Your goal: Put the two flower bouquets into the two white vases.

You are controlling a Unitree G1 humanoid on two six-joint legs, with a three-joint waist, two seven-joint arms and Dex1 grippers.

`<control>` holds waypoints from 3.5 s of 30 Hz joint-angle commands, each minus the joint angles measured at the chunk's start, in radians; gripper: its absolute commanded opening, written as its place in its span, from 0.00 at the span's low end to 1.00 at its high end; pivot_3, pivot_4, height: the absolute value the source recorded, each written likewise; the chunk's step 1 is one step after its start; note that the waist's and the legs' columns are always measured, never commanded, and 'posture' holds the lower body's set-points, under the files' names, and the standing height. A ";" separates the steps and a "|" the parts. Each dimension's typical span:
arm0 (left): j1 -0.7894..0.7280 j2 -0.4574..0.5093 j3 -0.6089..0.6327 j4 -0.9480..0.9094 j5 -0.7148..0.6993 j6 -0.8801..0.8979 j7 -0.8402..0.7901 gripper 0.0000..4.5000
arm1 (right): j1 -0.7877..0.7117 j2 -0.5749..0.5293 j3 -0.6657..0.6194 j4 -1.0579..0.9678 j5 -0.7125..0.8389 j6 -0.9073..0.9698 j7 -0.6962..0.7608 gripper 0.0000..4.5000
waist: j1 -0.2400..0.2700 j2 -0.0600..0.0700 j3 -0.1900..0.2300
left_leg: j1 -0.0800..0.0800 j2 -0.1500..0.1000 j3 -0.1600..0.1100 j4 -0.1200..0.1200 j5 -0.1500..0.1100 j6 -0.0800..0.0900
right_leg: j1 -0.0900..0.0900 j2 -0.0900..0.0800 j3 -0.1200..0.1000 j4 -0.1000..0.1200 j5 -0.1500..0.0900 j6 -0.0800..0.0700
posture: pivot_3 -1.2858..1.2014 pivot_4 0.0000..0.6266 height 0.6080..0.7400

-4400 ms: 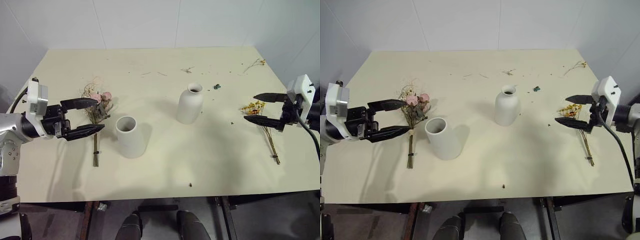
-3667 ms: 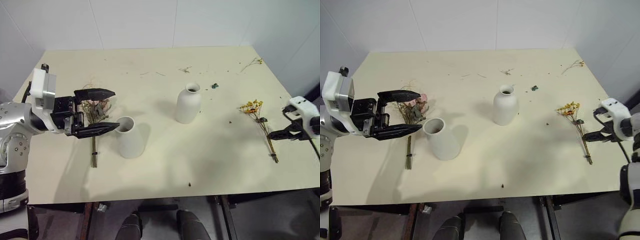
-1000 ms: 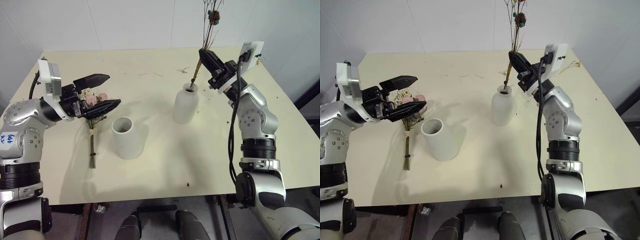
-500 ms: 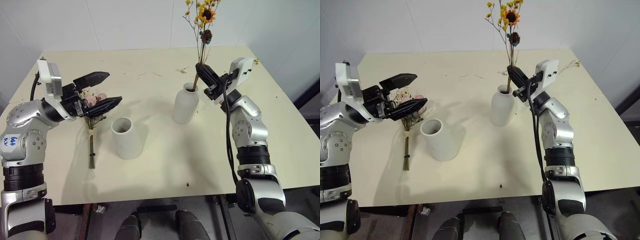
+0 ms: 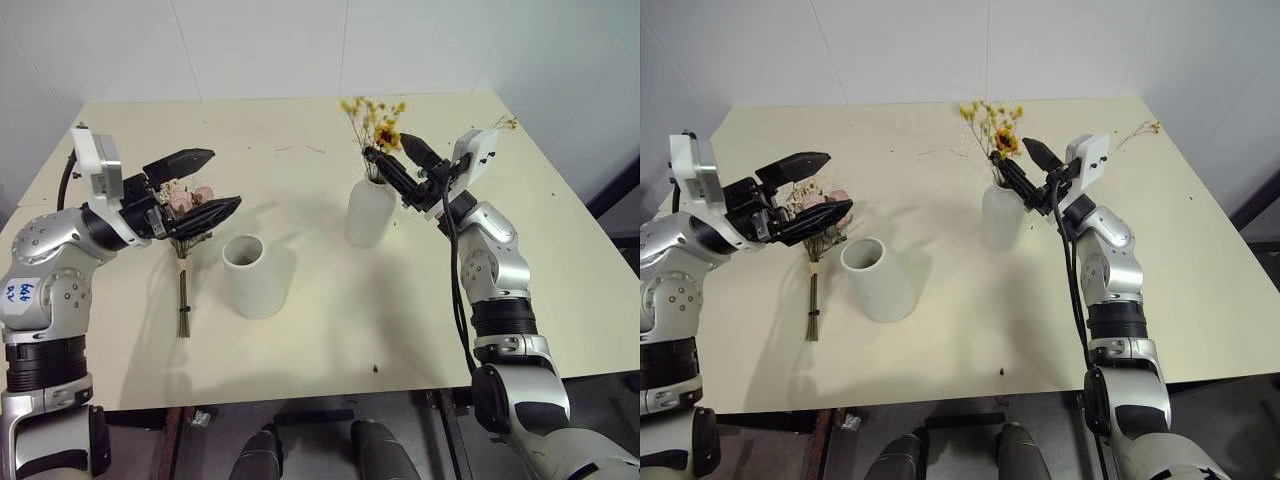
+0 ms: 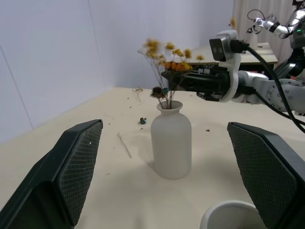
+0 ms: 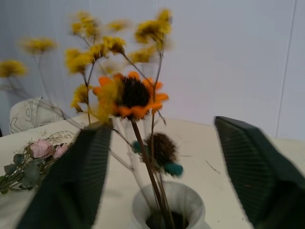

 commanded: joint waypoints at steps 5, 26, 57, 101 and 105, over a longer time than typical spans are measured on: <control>0.041 0.205 -0.024 0.046 0.184 0.133 0.121 1.00 | 0.050 -0.215 -0.015 -0.137 0.026 0.092 0.148 0.99 | 0.003 0.000 0.000 | 0.000 0.000 0.000 -0.001 0.000 0.000 | 0.000 0.000 0.000 -0.001 0.000 0.000 | 0.52 0.24 1.00; 0.022 0.248 -0.112 -0.133 0.197 0.997 0.461 1.00 | 0.231 -0.564 -0.048 -0.156 0.115 0.179 0.586 0.99 | 0.006 0.000 0.000 | 0.002 0.000 0.001 0.000 -0.001 0.001 | 0.002 0.000 0.000 -0.001 -0.003 -0.001 | 0.52 0.24 1.00; -0.107 0.067 -0.222 0.126 0.320 0.904 0.528 0.12 | 0.339 -0.523 -0.094 -0.380 0.246 0.293 0.470 1.00 | 0.045 -0.001 0.000 | 0.001 0.000 0.001 0.007 -0.002 -0.001 | 0.004 0.000 0.000 -0.001 -0.001 0.001 | 0.52 0.24 1.00; -0.140 -0.317 -0.010 0.019 -0.208 0.170 0.074 0.00 | 0.437 -0.521 -0.157 -0.463 0.243 0.292 0.328 1.00 | 0.047 -0.002 0.000 | -0.001 0.000 0.001 0.012 -0.003 0.001 | 0.006 0.000 0.000 -0.003 0.001 0.002 | 0.52 0.24 1.00; -0.133 -0.294 -0.002 0.020 -0.225 0.186 0.062 0.00 | 0.444 -0.519 -0.161 -0.469 0.245 0.291 0.321 1.00 | 0.049 -0.002 0.000 | -0.001 0.000 0.001 0.012 -0.003 0.001 | 0.006 0.000 0.000 -0.003 0.001 0.002 | 0.52 0.24 1.00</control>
